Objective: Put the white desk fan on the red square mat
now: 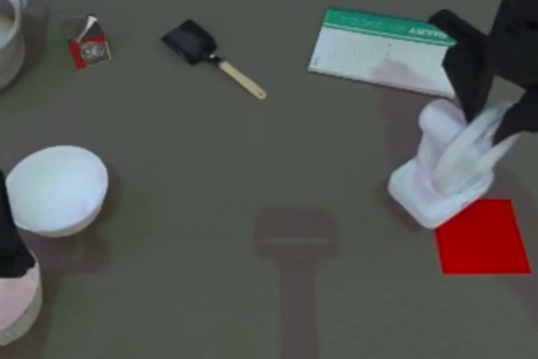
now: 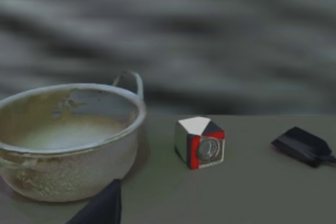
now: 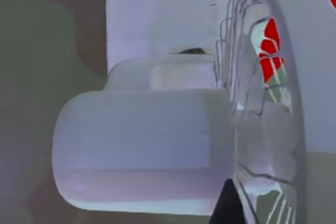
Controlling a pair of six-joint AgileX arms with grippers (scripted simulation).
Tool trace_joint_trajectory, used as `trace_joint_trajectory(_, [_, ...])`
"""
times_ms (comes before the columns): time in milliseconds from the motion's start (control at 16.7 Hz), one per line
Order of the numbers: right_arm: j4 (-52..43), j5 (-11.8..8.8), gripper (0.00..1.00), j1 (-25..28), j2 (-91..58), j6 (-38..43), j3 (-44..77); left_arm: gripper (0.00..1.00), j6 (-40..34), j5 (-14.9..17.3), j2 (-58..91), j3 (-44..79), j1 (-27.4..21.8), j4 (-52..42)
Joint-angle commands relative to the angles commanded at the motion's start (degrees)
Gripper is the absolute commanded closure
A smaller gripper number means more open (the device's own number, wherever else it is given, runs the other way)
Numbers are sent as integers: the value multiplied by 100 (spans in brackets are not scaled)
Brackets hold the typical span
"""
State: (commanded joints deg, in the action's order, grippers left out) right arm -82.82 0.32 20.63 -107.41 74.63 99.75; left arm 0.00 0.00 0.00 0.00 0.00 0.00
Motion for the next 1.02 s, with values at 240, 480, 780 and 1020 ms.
trace_joint_trajectory(240, [205, -1, 100, -220, 630, 1947, -793, 0, 0, 0, 0, 0, 0, 0])
trace_joint_trajectory(480, [324, -1, 100, -365, 1023, 2979, -1338, 0, 0, 0, 0, 0, 0, 0])
trace_joint_trajectory(780, [338, 0, 100, -386, 1080, 3125, -1423, 0, 0, 0, 0, 0, 0, 0])
trace_joint_trajectory(1020, [572, 4, 100, -367, 1048, 3113, -1626, 0, 0, 0, 0, 0, 0, 0])
